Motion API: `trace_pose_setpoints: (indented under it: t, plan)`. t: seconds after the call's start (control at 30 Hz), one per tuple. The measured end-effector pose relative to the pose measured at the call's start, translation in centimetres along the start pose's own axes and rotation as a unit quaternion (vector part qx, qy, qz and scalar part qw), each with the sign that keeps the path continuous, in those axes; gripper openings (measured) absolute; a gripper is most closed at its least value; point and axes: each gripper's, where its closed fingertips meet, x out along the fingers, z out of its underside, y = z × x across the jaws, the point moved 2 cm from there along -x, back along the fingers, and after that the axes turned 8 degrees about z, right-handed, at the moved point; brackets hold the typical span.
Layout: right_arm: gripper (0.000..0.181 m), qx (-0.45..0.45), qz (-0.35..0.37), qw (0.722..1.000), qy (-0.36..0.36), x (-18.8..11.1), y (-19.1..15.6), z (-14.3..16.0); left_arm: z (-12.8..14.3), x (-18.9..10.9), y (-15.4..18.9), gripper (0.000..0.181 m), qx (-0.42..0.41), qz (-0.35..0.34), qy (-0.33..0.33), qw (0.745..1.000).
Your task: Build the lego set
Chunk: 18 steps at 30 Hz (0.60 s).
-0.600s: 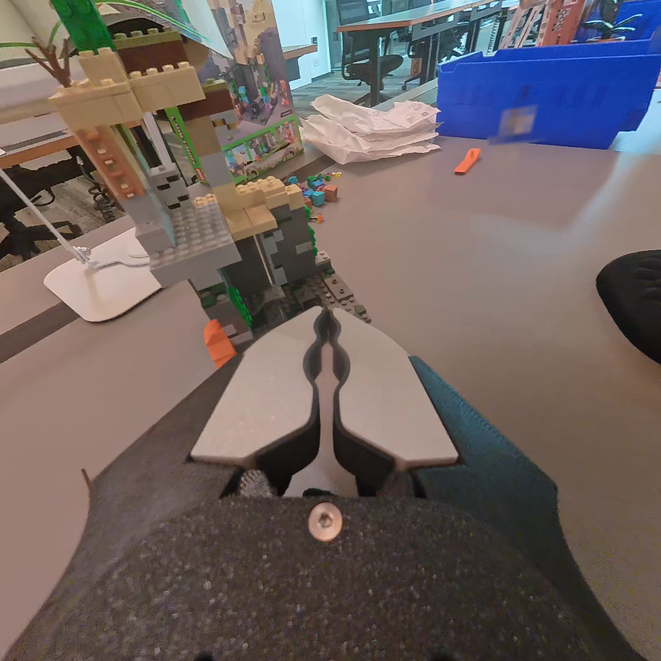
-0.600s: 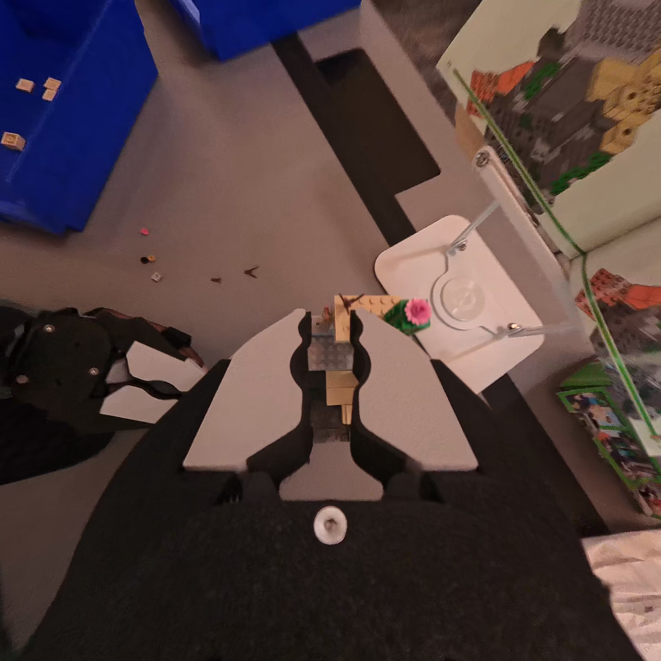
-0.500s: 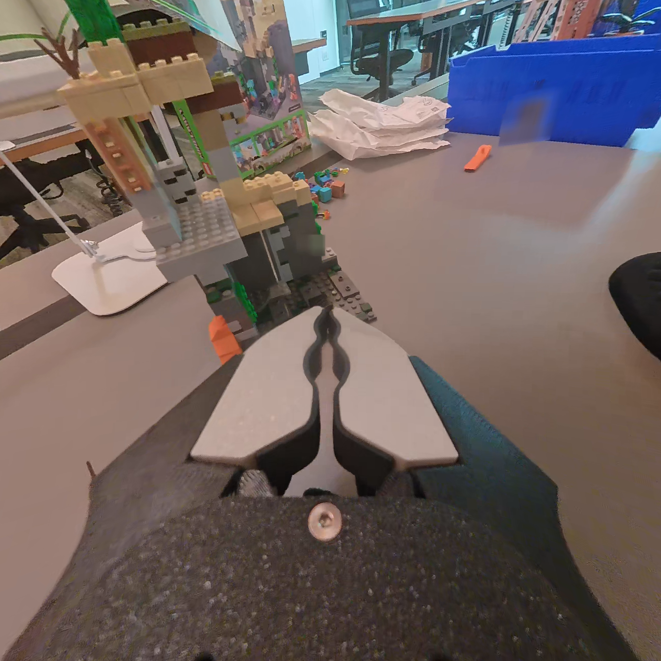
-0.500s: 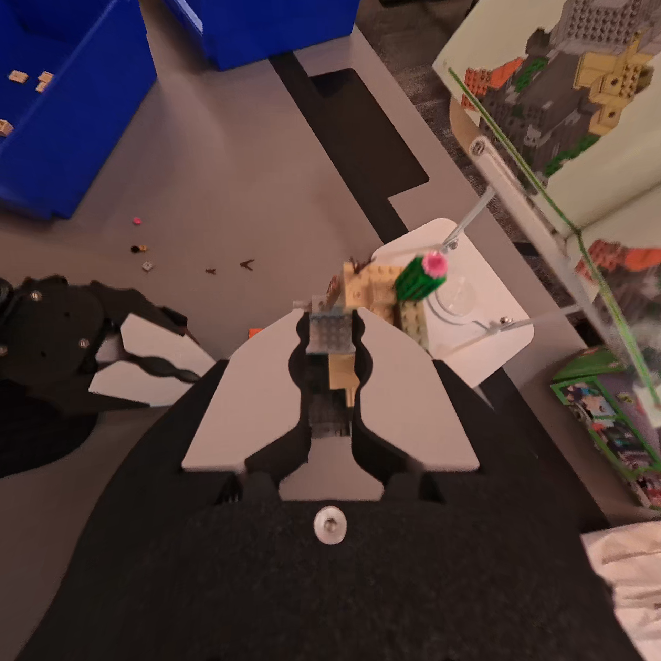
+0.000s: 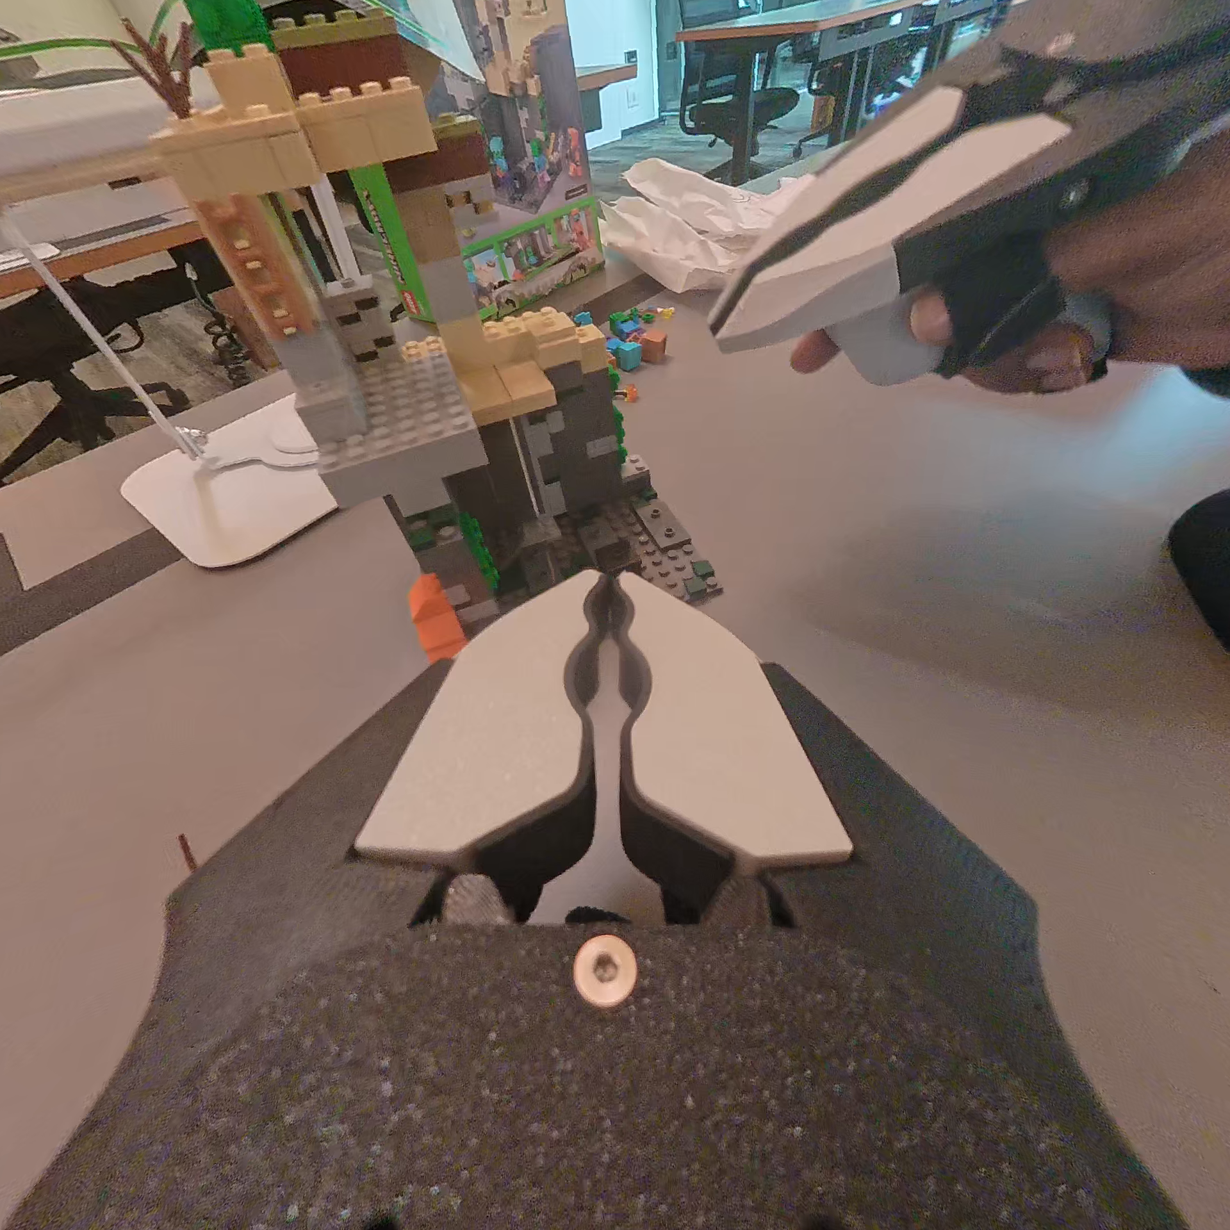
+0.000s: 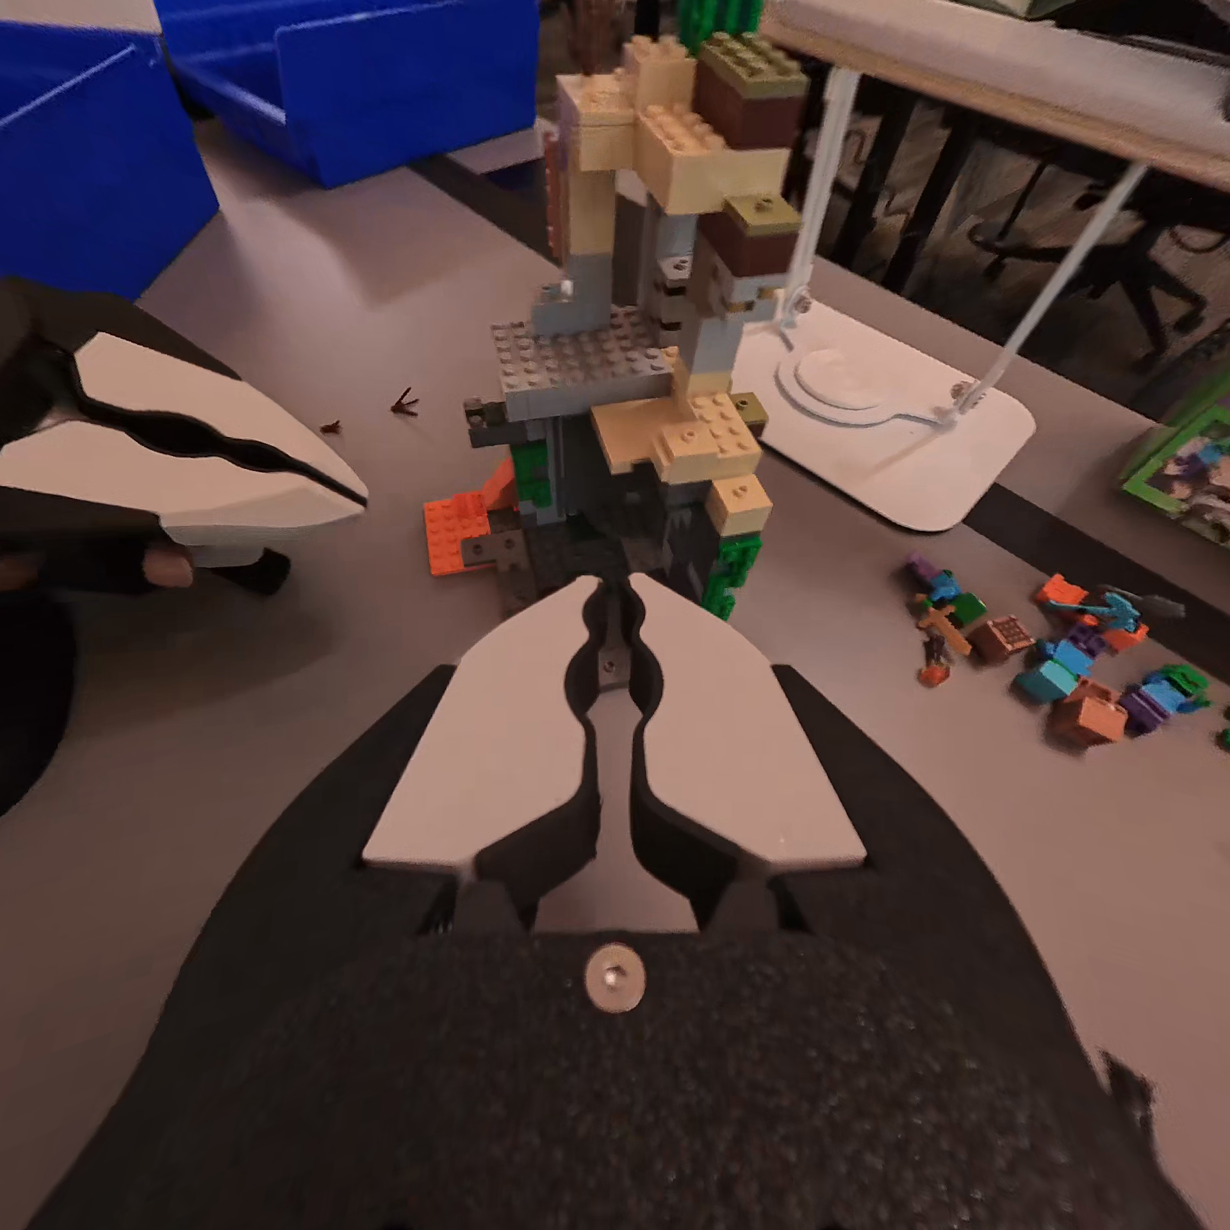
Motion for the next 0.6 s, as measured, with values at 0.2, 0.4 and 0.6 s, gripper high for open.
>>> trace_pose_setpoints:
  t: [0.2, 0.4, 0.6]
  plan:
    - [0.000, 0.047, 0.015, 0.998, 0.040, 0.2, 1.6, 1.9, 0.0, -0.4, -1.4, 0.000, -0.014, -0.028, 0.008, 0.999]
    - [0.018, 0.023, 0.009, 0.999, 0.032, 2.2, 3.6, 2.9, 0.2, -1.1, -3.0, 0.000, -0.022, -0.063, 0.013, 0.998]
    - [0.060, -0.025, -0.063, 0.997, 0.020, 5.9, 3.3, 2.8, 0.5, -1.5, -3.8, 0.000, -0.031, -0.078, 0.014, 0.996]
